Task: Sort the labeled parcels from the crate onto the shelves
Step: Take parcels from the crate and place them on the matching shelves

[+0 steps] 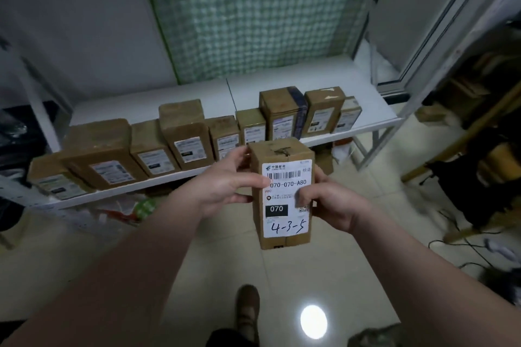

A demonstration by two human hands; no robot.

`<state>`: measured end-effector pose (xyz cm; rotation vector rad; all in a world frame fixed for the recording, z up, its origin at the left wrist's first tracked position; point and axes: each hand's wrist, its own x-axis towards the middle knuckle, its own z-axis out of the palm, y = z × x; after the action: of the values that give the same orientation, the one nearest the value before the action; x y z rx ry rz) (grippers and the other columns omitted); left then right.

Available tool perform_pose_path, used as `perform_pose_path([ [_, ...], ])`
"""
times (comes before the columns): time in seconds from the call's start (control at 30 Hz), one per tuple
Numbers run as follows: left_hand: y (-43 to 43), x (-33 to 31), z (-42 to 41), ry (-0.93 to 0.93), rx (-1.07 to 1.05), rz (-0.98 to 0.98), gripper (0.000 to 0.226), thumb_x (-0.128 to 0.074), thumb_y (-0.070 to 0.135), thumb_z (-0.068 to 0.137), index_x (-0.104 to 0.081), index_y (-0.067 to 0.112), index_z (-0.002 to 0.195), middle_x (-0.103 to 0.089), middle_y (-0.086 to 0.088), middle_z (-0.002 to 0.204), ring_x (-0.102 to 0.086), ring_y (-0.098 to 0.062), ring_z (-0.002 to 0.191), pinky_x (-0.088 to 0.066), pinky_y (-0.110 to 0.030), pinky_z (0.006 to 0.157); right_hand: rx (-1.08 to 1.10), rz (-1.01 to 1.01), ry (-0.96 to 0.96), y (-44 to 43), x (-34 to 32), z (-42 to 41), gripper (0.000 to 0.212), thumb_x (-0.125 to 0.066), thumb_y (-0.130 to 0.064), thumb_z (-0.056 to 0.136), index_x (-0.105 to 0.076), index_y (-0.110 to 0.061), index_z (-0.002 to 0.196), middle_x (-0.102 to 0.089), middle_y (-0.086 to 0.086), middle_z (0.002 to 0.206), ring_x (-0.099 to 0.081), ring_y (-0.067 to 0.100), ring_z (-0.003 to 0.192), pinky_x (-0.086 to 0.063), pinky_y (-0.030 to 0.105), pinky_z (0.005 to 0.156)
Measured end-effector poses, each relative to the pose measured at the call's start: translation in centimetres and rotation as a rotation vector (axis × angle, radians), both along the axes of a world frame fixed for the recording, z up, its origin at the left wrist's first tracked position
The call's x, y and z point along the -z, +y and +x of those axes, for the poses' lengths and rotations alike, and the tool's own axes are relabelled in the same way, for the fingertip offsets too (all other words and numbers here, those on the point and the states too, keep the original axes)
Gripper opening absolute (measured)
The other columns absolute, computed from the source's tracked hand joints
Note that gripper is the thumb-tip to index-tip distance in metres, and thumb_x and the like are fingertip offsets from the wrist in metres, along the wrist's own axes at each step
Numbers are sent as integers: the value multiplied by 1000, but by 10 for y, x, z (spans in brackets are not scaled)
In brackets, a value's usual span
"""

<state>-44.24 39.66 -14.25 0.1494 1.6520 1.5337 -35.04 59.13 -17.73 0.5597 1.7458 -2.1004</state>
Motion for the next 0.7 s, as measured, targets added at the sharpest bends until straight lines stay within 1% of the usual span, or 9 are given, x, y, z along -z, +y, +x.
perform_pose_path([
  [0.07,18,-2,-16,19,25,13,105,-83,10,58,-29,39,143,-40,6,148,-53,-25,121,-50,-46,88,1,27,-4,14,1,-9,92,-58,3,52,-42,-26,138,-67,16,121,-63,36,113,-55,49,82],
  [0.13,39,-7,-35,51,79,-4,93,-80,5,66,-34,41,139,-41,5,146,-54,-23,118,-50,-39,79,24,50,-11,30,-1,-20,91,-58,5,53,-42,-26,137,-67,17,120,-63,35,113,-52,54,93],
  [0.23,68,-13,-58,88,119,-60,78,-79,2,68,-46,34,131,-52,0,133,-61,-23,108,-53,-37,79,12,98,-9,53,-11,-42,81,-60,8,61,-45,-21,135,-70,15,113,-65,31,108,-53,47,90],
  [0.37,109,-21,-80,117,162,-111,85,-80,0,68,-41,27,138,-57,2,123,-63,-21,101,-54,-34,72,92,93,13,90,-26,-68,89,-60,8,65,-38,-27,143,-67,14,113,-63,29,104,-50,44,91],
  [0.43,131,-20,-88,126,189,-130,86,-80,3,69,-38,25,141,-55,0,129,-64,-20,101,-57,-37,74,114,68,3,109,-28,-77,100,-60,5,60,-30,-33,147,-64,12,116,-62,29,103,-50,41,88],
  [0.47,143,-19,-90,133,202,-144,86,-80,5,69,-38,25,141,-54,0,129,-64,-21,102,-57,-42,81,110,60,-5,119,-28,-80,103,-60,6,60,-26,-34,149,-63,11,116,-62,29,103,-51,40,85],
  [0.53,166,-13,-93,128,226,-167,84,-81,8,70,-39,26,141,-58,6,117,-64,-22,101,-50,-52,95,86,51,-23,141,-26,-82,105,-61,9,65,-21,-37,149,-61,12,117,-63,29,101,-55,37,78],
  [0.57,179,-11,-94,117,243,-170,84,-81,8,70,-38,26,141,-59,8,113,-65,-20,99,-48,-53,98,63,51,-32,155,-26,-82,106,-61,9,63,-20,-40,148,-60,13,120,-63,29,101,-56,35,74],
  [0.7,243,1,-99,92,305,-189,88,-81,8,71,-35,25,145,-60,0,125,-67,-18,100,-55,-38,90,32,71,-85,220,-14,-85,100,-61,4,54,-28,-40,138,-59,10,118,-63,25,98,-54,31,70],
])
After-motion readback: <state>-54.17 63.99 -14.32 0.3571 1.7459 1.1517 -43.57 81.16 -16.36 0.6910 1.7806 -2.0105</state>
